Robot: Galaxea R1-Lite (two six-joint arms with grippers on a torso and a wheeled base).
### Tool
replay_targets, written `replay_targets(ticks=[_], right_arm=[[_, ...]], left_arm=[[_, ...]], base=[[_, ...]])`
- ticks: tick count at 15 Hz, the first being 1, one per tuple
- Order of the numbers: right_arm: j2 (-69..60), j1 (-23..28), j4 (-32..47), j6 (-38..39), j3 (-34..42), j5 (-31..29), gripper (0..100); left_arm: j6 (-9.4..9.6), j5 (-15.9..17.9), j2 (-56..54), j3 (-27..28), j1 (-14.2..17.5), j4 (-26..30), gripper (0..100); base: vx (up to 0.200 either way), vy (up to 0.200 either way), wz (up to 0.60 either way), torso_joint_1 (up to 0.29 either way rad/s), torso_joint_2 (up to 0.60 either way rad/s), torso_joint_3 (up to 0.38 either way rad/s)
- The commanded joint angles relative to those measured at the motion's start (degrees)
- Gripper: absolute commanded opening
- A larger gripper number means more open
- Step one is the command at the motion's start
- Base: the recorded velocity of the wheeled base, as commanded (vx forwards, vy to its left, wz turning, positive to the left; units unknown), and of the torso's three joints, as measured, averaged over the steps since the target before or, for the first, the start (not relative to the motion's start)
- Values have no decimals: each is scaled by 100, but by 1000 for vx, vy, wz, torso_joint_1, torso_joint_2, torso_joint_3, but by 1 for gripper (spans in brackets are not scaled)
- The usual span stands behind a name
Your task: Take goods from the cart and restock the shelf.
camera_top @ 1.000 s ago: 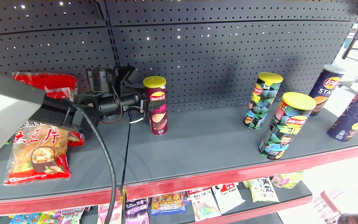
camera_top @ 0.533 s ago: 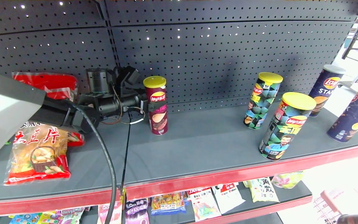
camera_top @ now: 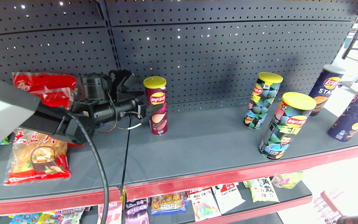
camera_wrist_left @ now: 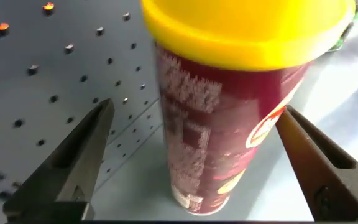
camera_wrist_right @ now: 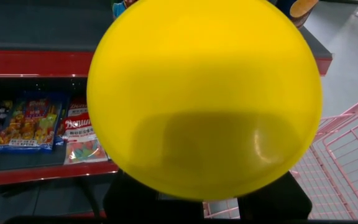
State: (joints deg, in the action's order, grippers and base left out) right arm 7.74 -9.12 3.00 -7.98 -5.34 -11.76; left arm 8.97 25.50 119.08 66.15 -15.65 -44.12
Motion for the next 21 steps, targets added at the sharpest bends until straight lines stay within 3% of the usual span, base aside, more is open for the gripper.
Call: replay_targets(ticks=[1, 15, 21], right_arm=[[8, -2, -1, -1, 15, -1, 0], [-71, 42, 8, -1, 51, -1, 0], [-71, 42, 8, -1, 51, -1, 0]], left_arm=[[-1, -54, 1, -67, 1, -35, 100], [-1, -151, 19, -5, -113, -62, 100], [-1, -256, 283, 355, -122, -44, 100]], base=[[0, 0, 0, 0, 0, 0], [0, 0, 0, 0, 0, 0], [0, 0, 0, 0, 0, 0]])
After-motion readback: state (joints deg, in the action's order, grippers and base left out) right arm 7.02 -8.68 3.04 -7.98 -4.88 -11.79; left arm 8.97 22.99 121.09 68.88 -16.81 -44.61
